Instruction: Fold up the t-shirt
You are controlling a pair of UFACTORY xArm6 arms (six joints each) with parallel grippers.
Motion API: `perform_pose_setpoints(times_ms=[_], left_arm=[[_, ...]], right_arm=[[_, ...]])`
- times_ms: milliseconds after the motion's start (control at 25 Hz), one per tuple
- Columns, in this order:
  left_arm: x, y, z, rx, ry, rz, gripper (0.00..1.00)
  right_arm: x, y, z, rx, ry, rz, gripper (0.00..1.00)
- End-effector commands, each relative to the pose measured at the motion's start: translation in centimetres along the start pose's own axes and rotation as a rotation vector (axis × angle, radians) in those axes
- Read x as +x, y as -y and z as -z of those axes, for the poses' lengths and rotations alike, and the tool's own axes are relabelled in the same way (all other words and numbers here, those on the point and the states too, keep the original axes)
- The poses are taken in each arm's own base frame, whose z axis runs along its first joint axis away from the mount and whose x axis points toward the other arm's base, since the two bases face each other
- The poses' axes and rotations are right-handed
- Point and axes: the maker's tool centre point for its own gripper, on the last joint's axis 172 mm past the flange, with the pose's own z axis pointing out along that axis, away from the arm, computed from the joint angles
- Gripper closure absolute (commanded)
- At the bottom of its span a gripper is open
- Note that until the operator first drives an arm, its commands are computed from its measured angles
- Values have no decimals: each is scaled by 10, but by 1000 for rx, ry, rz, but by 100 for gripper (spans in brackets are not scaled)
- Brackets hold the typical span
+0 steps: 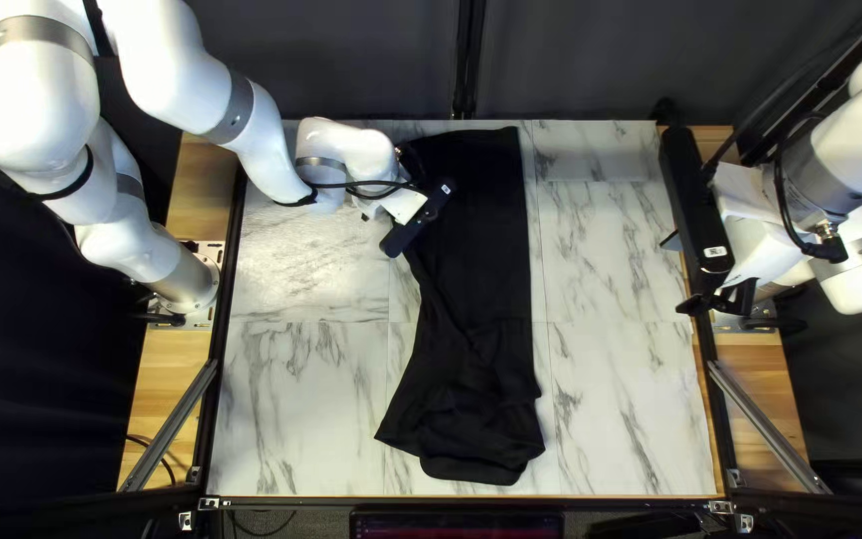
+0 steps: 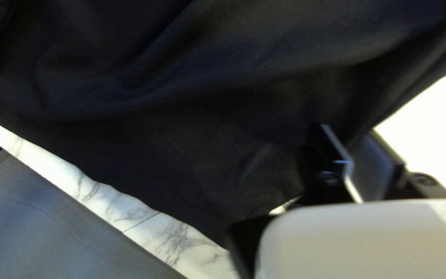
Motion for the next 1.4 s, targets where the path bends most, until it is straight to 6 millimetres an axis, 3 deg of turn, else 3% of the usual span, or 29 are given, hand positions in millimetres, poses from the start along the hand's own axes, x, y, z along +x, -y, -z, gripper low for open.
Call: perform_pose_setpoints(times_ms=[40, 560, 720, 960, 1080, 1400], left_arm=[[1, 8, 15, 11, 15, -14, 98], [28, 53, 32, 34, 27, -88, 97], [41, 68, 46, 42, 30, -118, 97], [53, 73, 52, 50, 30, -149, 97], [43, 65, 55, 58, 39, -146, 97], [-10, 33, 78, 102, 93, -92, 98]], right_arm=[[0, 0, 0, 0, 0, 0, 0], [0, 0, 0, 0, 0, 0, 0], [0, 0, 0, 0, 0, 0, 0], [0, 0, 0, 0, 0, 0, 0], [0, 0, 0, 0, 0, 0, 0], [0, 0, 0, 0, 0, 0, 0]])
